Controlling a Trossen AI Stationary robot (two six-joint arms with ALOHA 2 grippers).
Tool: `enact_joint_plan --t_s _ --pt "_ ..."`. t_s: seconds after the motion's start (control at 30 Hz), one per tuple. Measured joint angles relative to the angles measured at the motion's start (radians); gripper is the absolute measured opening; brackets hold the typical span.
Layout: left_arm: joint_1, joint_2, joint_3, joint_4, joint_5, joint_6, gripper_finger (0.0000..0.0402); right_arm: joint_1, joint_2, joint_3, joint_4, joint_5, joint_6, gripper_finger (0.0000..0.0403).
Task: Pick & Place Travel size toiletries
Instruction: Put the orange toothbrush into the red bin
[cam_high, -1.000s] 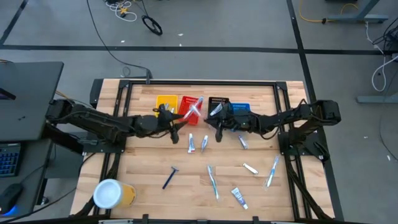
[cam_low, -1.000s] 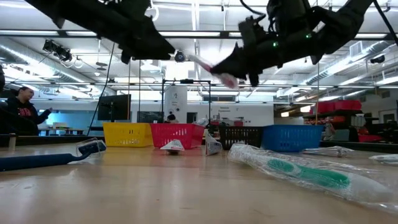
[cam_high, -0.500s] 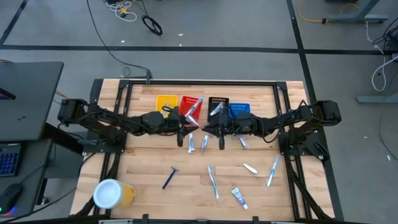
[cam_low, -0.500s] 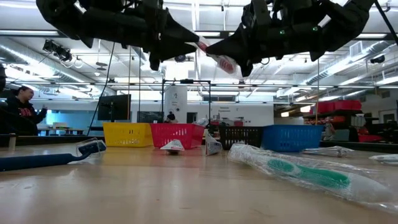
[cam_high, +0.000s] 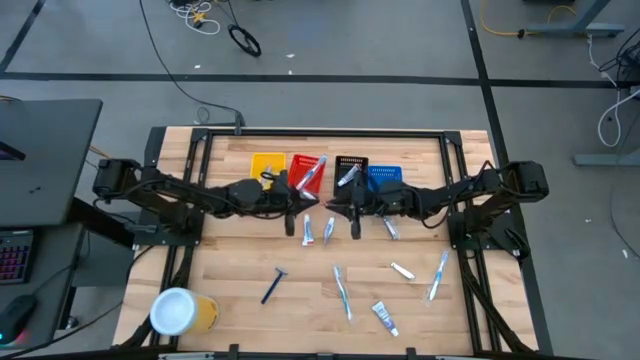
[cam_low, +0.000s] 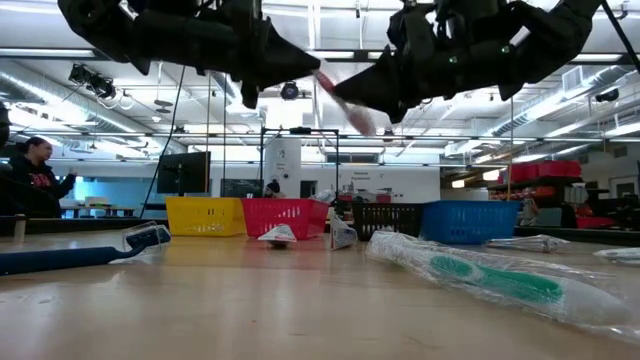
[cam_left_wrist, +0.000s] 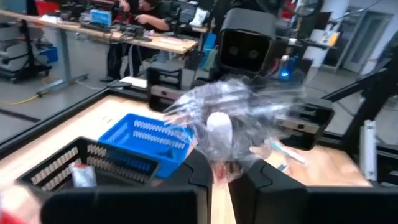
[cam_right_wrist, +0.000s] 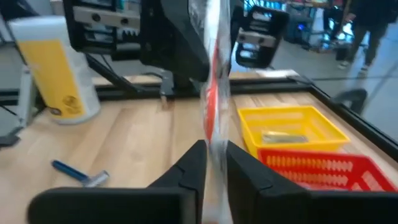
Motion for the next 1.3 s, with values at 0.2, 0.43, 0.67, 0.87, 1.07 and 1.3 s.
enact_joint_plan --t_s 0.2,0.43,0.67,0.87,1.07,1.3 --pt "0.059 0.000 0.000 -0.085 -0.095 0.008 0.0042 0.002 -0.001 0.000 -0.114 0.160 0.012 0.0096" --pt "0.230 0.000 0.000 -0.174 -0.044 -0.022 0.0030 -0.001 -0.001 0.000 -0.293 0.242 0.138 0.0102" --pt "0.389 -0.001 0.161 -0.604 0.146 -0.010 0.0046 -0.001 -0.001 0.000 -0.358 0.237 0.115 0.0103" --pt "0.410 -0.001 0.414 -1.049 0.147 0.143 0.0035 0.000 -0.001 0.000 -0.380 0.158 0.074 0.0105" --pt "0.425 0.008 0.548 -1.259 0.127 0.163 0.0043 0.001 -0.001 0.000 -0.382 0.124 0.066 0.0117" --pt "0.437 0.032 0.504 -1.242 0.129 0.137 0.0040 0.007 0.000 0.000 -0.407 0.148 0.068 0.0123"
